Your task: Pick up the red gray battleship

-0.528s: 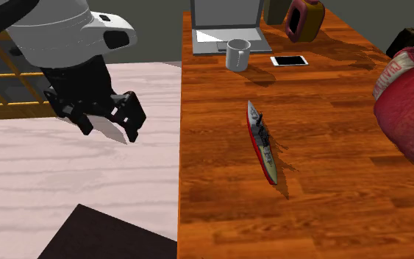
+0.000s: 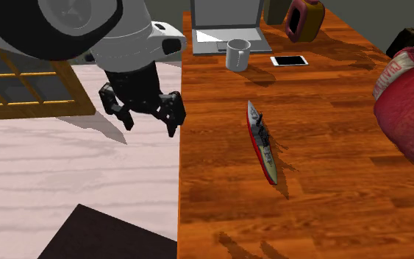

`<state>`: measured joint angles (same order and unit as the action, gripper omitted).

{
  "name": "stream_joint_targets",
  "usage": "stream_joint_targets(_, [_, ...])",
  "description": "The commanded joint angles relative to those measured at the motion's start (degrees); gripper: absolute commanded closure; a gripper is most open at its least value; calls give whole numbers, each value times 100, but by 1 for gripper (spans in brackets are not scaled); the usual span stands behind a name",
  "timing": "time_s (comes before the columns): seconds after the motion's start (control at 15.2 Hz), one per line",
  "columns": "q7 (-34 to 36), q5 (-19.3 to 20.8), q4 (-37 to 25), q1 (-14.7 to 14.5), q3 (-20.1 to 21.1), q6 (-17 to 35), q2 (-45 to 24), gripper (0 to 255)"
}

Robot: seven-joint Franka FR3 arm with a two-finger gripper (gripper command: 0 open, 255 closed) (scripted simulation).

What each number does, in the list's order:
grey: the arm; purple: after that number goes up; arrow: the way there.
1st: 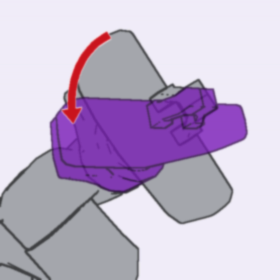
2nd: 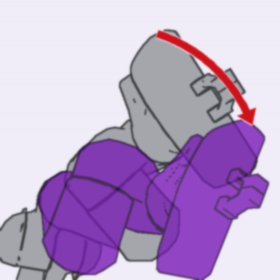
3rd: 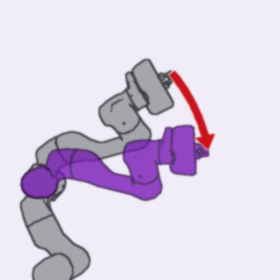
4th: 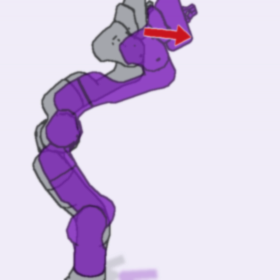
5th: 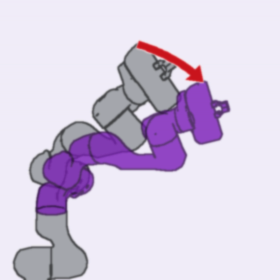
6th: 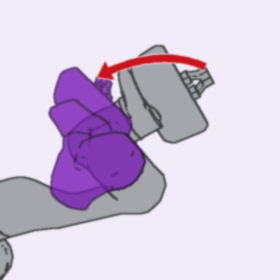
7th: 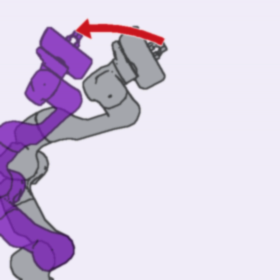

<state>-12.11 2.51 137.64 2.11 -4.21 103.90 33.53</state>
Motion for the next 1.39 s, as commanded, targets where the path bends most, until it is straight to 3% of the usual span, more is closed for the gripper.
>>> stream_joint_targets(0.0, [-170, 78, -93, 77, -167, 305, -339, 0])
stream_joint_targets(0.66, [-990, 39, -1120, 322, -877, 1336, -2137, 0])
stream_joint_targets(1.32, [-1940, -647, -2823, 659, -1333, 1784, -4127, 0])
